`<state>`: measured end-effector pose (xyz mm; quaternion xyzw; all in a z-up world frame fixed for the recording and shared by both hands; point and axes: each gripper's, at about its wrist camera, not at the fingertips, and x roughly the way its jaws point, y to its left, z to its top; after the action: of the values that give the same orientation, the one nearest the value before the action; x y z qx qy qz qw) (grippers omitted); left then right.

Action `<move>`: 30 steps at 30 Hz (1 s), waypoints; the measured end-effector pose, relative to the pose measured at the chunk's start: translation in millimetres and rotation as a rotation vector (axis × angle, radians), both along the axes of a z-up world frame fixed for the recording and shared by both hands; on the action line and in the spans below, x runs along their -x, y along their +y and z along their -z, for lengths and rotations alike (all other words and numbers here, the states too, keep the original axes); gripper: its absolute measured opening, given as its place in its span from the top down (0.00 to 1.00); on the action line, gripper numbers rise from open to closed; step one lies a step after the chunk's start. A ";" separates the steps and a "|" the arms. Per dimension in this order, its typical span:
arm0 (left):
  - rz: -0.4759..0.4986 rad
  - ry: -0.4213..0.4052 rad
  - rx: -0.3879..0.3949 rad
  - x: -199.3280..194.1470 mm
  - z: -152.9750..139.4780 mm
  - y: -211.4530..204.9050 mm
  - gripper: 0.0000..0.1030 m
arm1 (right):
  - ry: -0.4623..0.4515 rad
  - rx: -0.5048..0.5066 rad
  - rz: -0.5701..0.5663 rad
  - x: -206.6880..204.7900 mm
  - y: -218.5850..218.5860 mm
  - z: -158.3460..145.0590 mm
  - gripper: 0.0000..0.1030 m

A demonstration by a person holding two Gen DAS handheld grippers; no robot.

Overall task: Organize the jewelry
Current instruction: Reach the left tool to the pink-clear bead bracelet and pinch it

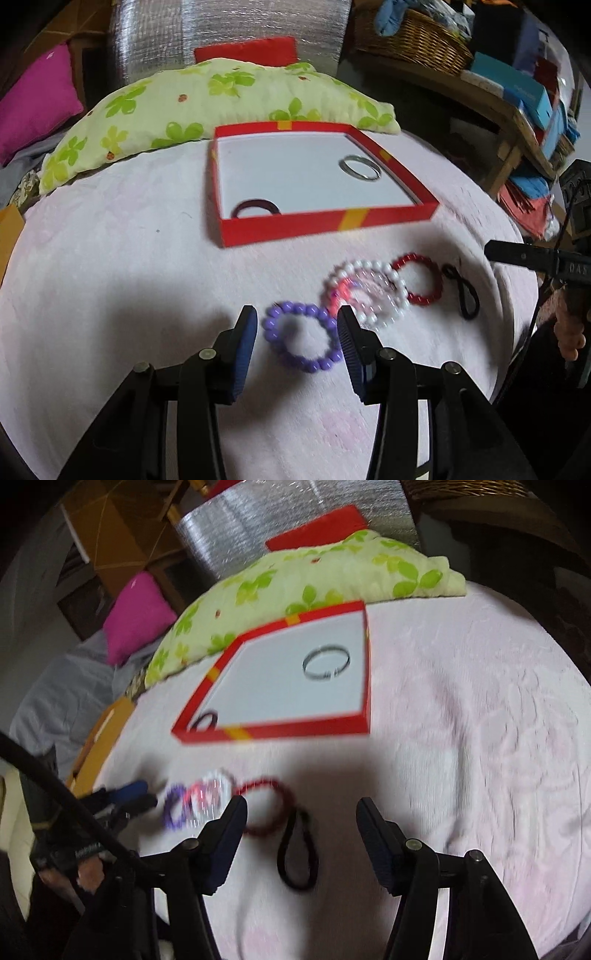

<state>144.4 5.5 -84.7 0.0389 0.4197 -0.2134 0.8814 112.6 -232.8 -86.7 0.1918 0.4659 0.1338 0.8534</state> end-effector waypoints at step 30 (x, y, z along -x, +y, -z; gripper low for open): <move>0.136 0.087 0.055 -23.2 18.8 -31.6 0.79 | 0.077 0.079 -0.047 4.2 14.0 36.5 0.75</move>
<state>167.6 -26.1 -103.5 0.0337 0.4482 -0.2858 0.8464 108.4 -218.8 -123.2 0.1518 0.5076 0.1278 0.8384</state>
